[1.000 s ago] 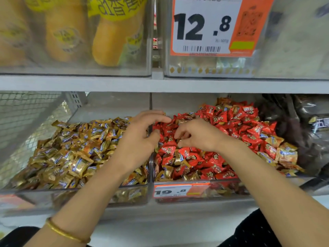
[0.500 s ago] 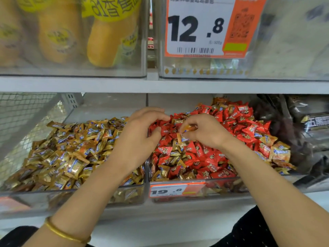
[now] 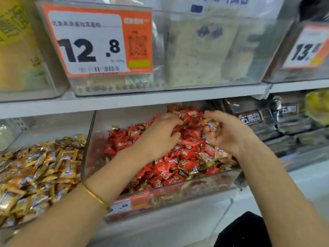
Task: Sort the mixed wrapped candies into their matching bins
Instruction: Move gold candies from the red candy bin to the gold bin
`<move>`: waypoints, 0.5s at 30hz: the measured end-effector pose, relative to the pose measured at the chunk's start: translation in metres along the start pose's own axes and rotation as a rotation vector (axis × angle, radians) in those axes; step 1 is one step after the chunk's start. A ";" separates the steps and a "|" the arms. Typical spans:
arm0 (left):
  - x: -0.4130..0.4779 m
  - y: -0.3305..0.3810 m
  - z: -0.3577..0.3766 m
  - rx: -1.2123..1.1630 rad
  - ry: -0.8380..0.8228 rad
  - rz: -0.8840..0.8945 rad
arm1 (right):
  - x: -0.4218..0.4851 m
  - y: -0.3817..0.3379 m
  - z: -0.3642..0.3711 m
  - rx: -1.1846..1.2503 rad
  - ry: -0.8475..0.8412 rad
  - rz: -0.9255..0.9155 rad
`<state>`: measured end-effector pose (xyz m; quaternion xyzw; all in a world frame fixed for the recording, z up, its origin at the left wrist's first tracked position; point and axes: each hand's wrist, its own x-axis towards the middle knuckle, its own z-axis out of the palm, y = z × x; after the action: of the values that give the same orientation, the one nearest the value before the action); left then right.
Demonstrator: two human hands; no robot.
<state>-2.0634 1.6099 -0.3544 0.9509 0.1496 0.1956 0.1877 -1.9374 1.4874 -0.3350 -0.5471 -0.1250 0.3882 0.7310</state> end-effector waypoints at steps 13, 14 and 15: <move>0.045 -0.003 0.043 0.358 -0.403 0.059 | 0.009 -0.003 -0.036 -1.492 0.038 -0.351; 0.043 -0.007 0.041 0.364 -0.406 0.048 | 0.008 -0.002 -0.035 -1.544 0.001 -0.293; 0.040 -0.011 0.039 0.371 -0.407 0.039 | 0.007 -0.001 -0.034 -1.579 -0.041 -0.238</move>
<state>-2.0137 1.6220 -0.3797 0.9914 0.1237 -0.0268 0.0329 -1.9114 1.4681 -0.3484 -0.8789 -0.4340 0.1144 0.1615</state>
